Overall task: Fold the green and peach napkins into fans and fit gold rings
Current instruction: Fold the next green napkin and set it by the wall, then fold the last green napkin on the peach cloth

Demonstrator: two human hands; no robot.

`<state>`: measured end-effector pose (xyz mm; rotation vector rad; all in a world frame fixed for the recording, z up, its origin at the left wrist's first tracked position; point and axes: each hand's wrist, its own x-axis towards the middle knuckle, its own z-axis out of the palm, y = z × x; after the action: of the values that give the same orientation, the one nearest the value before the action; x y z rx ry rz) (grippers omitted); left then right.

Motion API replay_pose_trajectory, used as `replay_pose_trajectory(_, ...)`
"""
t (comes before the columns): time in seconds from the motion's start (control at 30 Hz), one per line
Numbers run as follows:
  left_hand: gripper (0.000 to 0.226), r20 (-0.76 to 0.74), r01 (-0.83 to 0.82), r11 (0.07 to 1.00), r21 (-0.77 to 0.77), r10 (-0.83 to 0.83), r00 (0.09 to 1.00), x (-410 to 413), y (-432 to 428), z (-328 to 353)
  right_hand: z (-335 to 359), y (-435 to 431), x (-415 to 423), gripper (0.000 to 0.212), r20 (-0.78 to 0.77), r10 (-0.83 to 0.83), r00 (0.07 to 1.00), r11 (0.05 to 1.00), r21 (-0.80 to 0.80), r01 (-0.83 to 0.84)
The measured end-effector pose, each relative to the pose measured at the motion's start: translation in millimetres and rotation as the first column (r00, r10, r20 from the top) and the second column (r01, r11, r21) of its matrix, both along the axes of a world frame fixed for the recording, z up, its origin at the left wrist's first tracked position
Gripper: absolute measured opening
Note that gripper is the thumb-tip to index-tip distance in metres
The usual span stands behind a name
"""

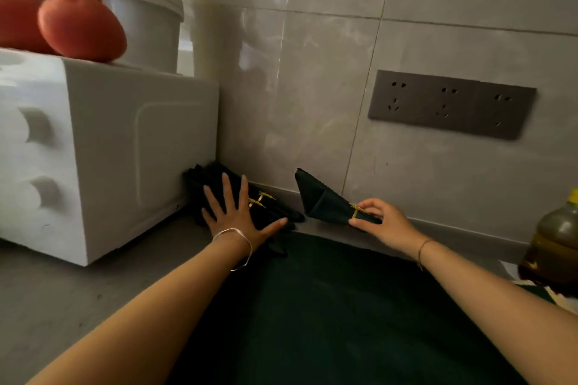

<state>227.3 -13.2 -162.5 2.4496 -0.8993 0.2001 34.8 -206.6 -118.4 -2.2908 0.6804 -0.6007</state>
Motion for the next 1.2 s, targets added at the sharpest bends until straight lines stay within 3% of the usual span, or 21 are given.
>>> replay_pose_trajectory(0.13, 0.116, 0.018, -0.041, 0.995, -0.086, 0.043, 0.999, 4.1, -15.4, -4.6, -14.6, -13.3, 14.7, 0.033, -0.101, -0.047, 0.994, 0.998, -0.041, 0.043)
replay_pose_trajectory(0.27, 0.111, 0.008, -0.053, 0.989, -0.138, 0.055, 0.998, 3.8, -19.5, -5.3, -30.4, -14.6, 17.5, 0.043, -0.036, -0.162, 0.986, 0.979, -0.128, 0.156)
replay_pose_trajectory(0.37, 0.108, -0.003, -0.075, 0.991, -0.111, 0.075, 0.997, -0.9, -15.1, -3.6, -30.8, -8.0, 13.1, 0.054, -0.065, -0.261, 0.963, 0.924, -0.306, 0.230)
replay_pose_trajectory(0.43, 0.105, 0.021, -0.048, 0.998, -0.044, 0.049, 0.999, -9.3, -7.5, -3.1, -27.3, 8.7, 2.6, 0.053, -0.057, -0.259, 0.964, 0.926, -0.298, 0.231)
replay_pose_trajectory(0.53, 0.093, 0.055, 0.096, 0.988, 0.117, -0.103, 0.993, -35.5, 12.0, -4.3, -26.9, 49.8, -26.8, 0.052, -0.070, -0.143, 0.987, 0.961, -0.248, 0.122)
replay_pose_trajectory(0.63, 0.073, -0.025, 0.233, 0.927, 0.295, -0.237, 0.971, -63.2, 30.2, -6.5, -36.9, 92.4, -51.0, 0.056, -0.311, -0.054, 0.949, 0.956, -0.290, -0.041)
replay_pose_trajectory(0.73, 0.064, -0.118, 0.288, 0.894, 0.344, -0.263, 0.957, -77.5, 41.0, -2.5, -41.4, 111.9, -59.1, 0.058, -0.510, -0.045, 0.859, 0.948, -0.293, -0.124)
replay_pose_trajectory(0.83, 0.061, -0.154, 0.288, 0.883, 0.370, -0.247, 0.957, -79.1, 44.3, -2.8, -42.3, 118.2, -65.1, 0.063, -0.548, -0.053, 0.835, 0.945, -0.297, -0.135)
replay_pose_trajectory(1.03, 0.059, -0.166, 0.301, 0.889, 0.345, -0.258, 0.952, -75.0, 42.9, -0.3, -43.5, 145.6, -109.7, 0.097, -0.543, -0.008, 0.840, 0.932, -0.309, -0.191)
replay_pose_trajectory(1.2, 0.059, -0.131, 0.290, 0.885, 0.364, -0.259, 0.957, -79.5, 41.4, 3.3, -42.0, 161.2, -132.5, 0.098, -0.568, -0.011, 0.823, 0.939, -0.289, -0.187)
